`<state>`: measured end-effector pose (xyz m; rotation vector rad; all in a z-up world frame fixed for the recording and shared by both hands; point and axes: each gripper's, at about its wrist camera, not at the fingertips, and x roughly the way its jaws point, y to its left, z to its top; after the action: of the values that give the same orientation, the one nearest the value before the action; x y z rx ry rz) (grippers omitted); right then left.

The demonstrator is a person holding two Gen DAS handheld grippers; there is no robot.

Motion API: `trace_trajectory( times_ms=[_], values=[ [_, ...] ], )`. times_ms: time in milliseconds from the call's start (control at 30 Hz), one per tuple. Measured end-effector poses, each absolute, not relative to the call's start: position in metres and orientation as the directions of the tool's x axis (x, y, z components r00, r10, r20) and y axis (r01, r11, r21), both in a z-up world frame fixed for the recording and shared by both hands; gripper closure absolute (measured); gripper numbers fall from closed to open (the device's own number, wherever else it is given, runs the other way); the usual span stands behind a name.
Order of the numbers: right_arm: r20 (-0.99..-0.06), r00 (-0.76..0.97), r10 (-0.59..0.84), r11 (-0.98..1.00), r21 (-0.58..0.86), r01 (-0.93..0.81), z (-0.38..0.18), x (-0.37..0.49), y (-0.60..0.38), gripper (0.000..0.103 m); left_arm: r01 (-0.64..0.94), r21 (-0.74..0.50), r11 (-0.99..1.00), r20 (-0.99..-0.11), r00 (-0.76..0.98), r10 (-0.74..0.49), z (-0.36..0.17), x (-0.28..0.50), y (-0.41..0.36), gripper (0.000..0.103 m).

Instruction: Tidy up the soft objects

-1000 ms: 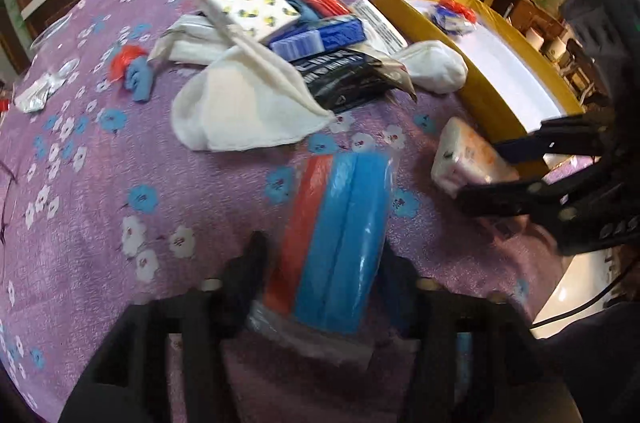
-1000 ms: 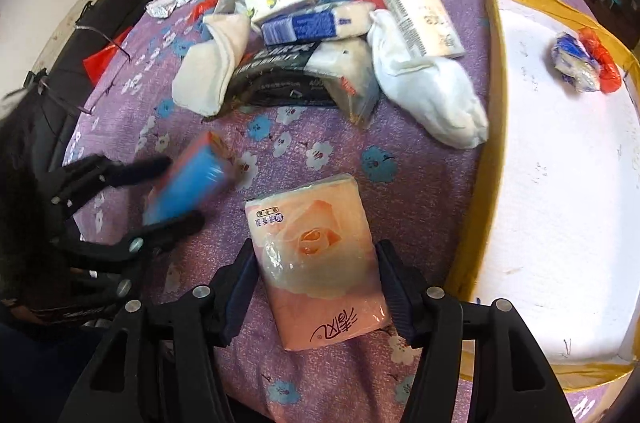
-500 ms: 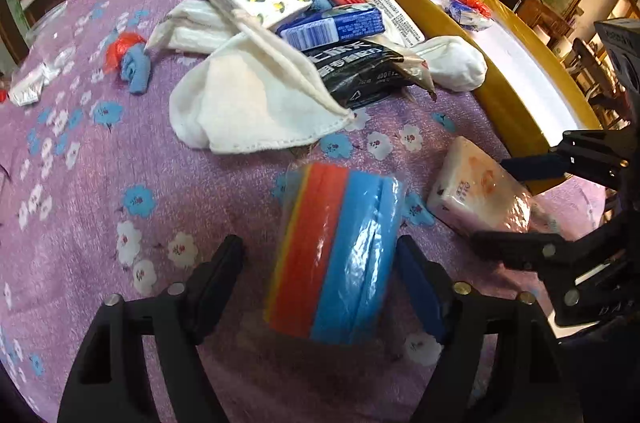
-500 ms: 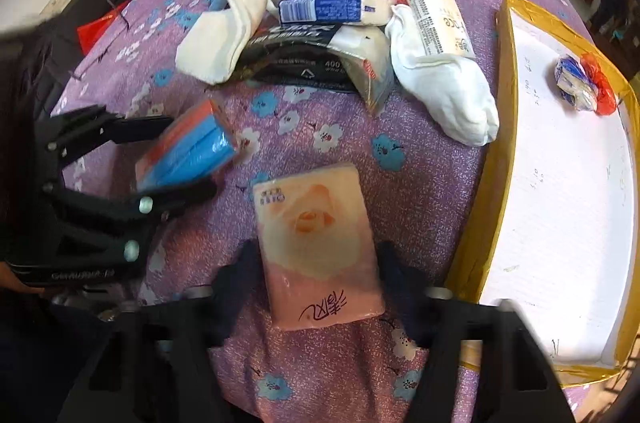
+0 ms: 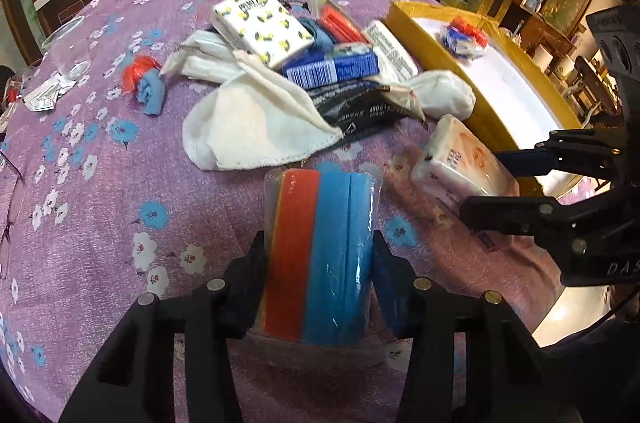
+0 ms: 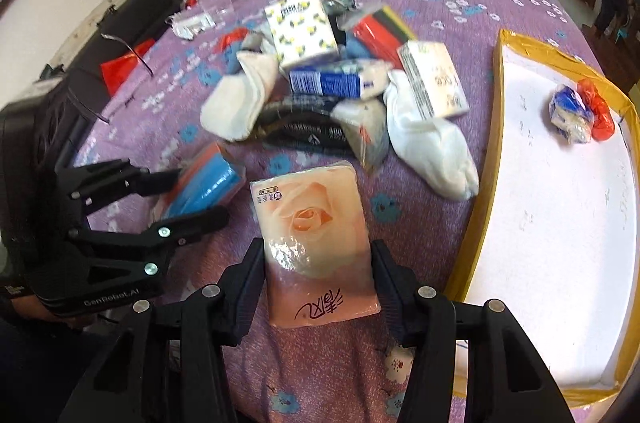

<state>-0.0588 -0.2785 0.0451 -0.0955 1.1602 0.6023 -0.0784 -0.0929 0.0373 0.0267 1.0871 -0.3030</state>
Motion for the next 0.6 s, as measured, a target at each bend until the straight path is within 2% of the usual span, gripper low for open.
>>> trace_trajectory(
  times_ms=[600],
  values=[
    [-0.816,0.308,0.489,0.841,0.348,-0.414,0.069,-0.046,-0.354,0.047,0.284,-0.122,0.951,-0.855,0.456,-0.246,0.070,-0.062,-0.147,0.057]
  ],
)
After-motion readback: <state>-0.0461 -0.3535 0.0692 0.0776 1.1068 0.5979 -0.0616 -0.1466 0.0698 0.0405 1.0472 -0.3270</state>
